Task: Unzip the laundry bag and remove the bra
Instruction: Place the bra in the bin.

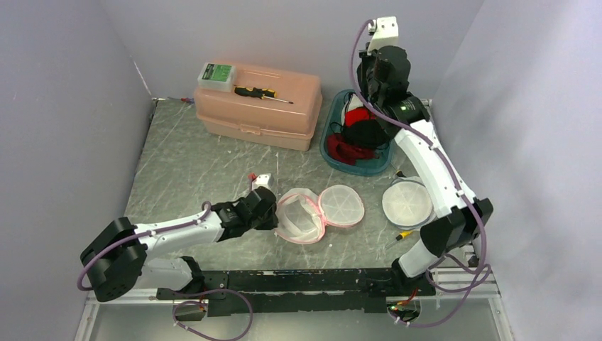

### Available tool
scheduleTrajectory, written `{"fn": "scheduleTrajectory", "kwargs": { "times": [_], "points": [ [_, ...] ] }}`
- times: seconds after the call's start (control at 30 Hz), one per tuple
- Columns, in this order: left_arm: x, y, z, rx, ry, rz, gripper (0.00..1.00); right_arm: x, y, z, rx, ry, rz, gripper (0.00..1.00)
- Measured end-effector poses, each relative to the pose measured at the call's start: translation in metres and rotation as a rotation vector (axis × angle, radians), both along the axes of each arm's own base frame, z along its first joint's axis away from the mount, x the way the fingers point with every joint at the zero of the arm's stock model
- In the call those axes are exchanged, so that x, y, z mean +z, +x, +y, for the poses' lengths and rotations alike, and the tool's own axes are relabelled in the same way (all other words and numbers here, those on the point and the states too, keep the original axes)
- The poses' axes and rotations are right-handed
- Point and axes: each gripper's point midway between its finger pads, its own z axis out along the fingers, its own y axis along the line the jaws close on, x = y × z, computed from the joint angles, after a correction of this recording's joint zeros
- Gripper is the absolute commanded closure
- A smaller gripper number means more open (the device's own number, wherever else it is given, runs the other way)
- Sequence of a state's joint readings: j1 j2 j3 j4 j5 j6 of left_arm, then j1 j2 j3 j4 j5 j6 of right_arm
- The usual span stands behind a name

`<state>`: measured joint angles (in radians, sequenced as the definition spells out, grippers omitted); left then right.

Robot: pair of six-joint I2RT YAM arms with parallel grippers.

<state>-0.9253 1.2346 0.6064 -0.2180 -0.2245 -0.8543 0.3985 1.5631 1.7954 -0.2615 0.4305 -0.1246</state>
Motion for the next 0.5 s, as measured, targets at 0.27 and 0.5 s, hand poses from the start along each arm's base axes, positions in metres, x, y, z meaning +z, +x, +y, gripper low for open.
{"fn": "scheduleTrajectory", "kwargs": {
  "times": [0.27,0.5],
  "points": [
    [-0.005,-0.002,-0.004,-0.016,-0.005,0.021,0.97,-0.084,0.026,-0.006,-0.050,-0.110,0.133,1.00],
    [-0.004,-0.002,-0.008,-0.021,-0.023,0.021,0.97,-0.174,0.036,-0.014,-0.102,-0.228,0.294,1.00]
  ]
}}
